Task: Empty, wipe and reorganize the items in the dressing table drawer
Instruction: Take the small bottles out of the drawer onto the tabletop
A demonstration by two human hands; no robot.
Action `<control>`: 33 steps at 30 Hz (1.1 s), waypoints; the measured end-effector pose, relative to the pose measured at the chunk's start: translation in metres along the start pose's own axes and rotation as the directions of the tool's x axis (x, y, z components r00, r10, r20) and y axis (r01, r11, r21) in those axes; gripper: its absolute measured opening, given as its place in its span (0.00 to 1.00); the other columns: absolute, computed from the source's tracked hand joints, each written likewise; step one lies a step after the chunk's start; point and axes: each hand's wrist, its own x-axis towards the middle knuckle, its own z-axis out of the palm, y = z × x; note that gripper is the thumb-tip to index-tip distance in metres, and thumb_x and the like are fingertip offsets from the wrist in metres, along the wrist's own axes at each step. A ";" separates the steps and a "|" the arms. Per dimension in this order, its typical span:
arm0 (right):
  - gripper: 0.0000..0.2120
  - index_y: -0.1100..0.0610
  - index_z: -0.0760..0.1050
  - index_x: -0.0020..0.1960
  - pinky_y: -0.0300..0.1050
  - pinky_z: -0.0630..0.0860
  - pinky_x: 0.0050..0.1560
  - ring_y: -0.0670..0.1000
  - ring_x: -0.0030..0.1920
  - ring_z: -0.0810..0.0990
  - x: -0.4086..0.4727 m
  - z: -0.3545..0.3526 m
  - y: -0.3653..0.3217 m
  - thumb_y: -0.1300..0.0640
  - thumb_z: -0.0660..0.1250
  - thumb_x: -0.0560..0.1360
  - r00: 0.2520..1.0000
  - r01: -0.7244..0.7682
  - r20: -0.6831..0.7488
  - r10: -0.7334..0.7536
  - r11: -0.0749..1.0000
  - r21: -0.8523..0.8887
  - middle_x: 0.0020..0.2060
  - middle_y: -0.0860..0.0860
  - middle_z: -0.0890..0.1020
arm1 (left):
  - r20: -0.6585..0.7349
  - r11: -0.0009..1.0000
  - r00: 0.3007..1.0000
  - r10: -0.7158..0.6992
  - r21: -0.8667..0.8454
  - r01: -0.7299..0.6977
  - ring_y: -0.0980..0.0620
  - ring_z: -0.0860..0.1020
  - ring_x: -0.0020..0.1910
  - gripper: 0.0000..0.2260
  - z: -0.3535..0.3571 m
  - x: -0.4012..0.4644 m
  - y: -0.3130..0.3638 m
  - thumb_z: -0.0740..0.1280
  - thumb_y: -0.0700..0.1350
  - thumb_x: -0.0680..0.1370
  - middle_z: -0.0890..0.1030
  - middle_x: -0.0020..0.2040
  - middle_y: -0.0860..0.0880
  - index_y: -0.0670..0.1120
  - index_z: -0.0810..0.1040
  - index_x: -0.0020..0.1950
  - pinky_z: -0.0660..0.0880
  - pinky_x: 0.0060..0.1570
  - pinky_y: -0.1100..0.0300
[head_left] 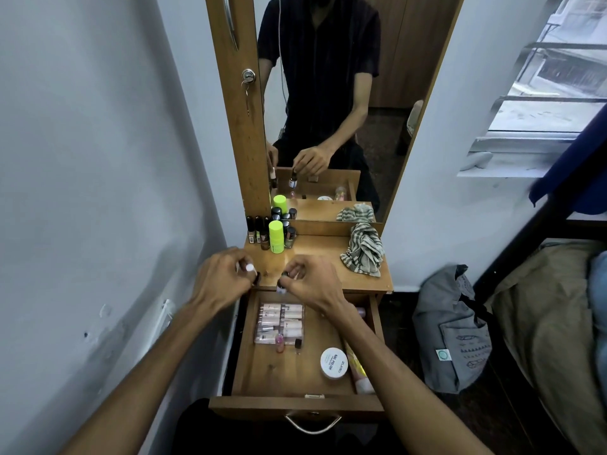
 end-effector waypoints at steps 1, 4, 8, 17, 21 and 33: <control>0.05 0.51 0.84 0.42 0.40 0.80 0.33 0.42 0.32 0.81 0.009 0.000 -0.004 0.50 0.74 0.68 1.000 0.002 -0.007 -0.002 1.000 -0.001 0.33 0.42 0.83 | -0.002 1.000 1.000 0.003 0.021 -0.003 0.53 0.76 0.37 0.04 -0.002 0.010 -0.001 0.73 0.43 0.69 0.81 0.40 0.55 0.51 0.81 0.41 0.70 0.36 0.61; 0.06 0.51 0.85 0.43 0.41 0.81 0.37 0.43 0.34 0.82 0.036 0.005 -0.011 0.52 0.74 0.68 0.999 -0.033 -0.036 0.033 0.999 -0.016 0.34 0.43 0.83 | 0.015 0.998 1.000 0.012 0.068 -0.013 0.52 0.76 0.39 0.04 -0.001 0.036 -0.009 0.72 0.41 0.70 0.82 0.44 0.51 0.47 0.83 0.44 0.68 0.39 0.60; 0.10 0.51 0.86 0.47 0.44 0.82 0.45 0.47 0.40 0.84 0.063 0.018 -0.014 0.53 0.72 0.67 0.994 -0.105 -0.045 0.103 0.993 -0.054 0.36 0.44 0.85 | 0.044 0.995 0.999 -0.018 0.102 0.013 0.47 0.79 0.44 0.06 0.005 0.060 -0.023 0.72 0.42 0.71 0.83 0.48 0.49 0.46 0.84 0.47 0.77 0.43 0.54; 0.12 0.50 0.86 0.53 0.47 0.80 0.48 0.56 0.48 0.84 0.089 0.042 -0.015 0.54 0.71 0.71 0.989 -0.150 -0.011 0.150 0.981 -0.122 0.43 0.49 0.87 | 0.098 0.996 0.994 -0.039 0.084 0.030 0.47 0.79 0.45 0.05 0.019 0.088 -0.040 0.72 0.45 0.73 0.82 0.48 0.51 0.50 0.83 0.48 0.79 0.45 0.50; 0.11 0.50 0.85 0.54 0.49 0.81 0.49 0.56 0.49 0.84 0.097 0.049 -0.016 0.54 0.71 0.72 0.991 -0.132 -0.019 0.130 0.982 -0.132 0.43 0.49 0.87 | 0.090 0.996 0.995 -0.041 0.079 0.034 0.48 0.79 0.45 0.04 0.024 0.095 -0.043 0.72 0.46 0.74 0.82 0.47 0.52 0.51 0.82 0.48 0.79 0.45 0.50; 0.12 0.54 0.83 0.58 0.50 0.80 0.50 0.59 0.50 0.83 0.107 0.058 -0.007 0.52 0.69 0.76 0.996 -0.085 -0.017 0.083 0.969 -0.233 0.44 0.53 0.86 | 0.044 0.997 0.999 -0.033 0.075 0.030 0.47 0.80 0.47 0.07 0.034 0.109 -0.039 0.71 0.44 0.76 0.84 0.51 0.48 0.47 0.84 0.53 0.79 0.48 0.51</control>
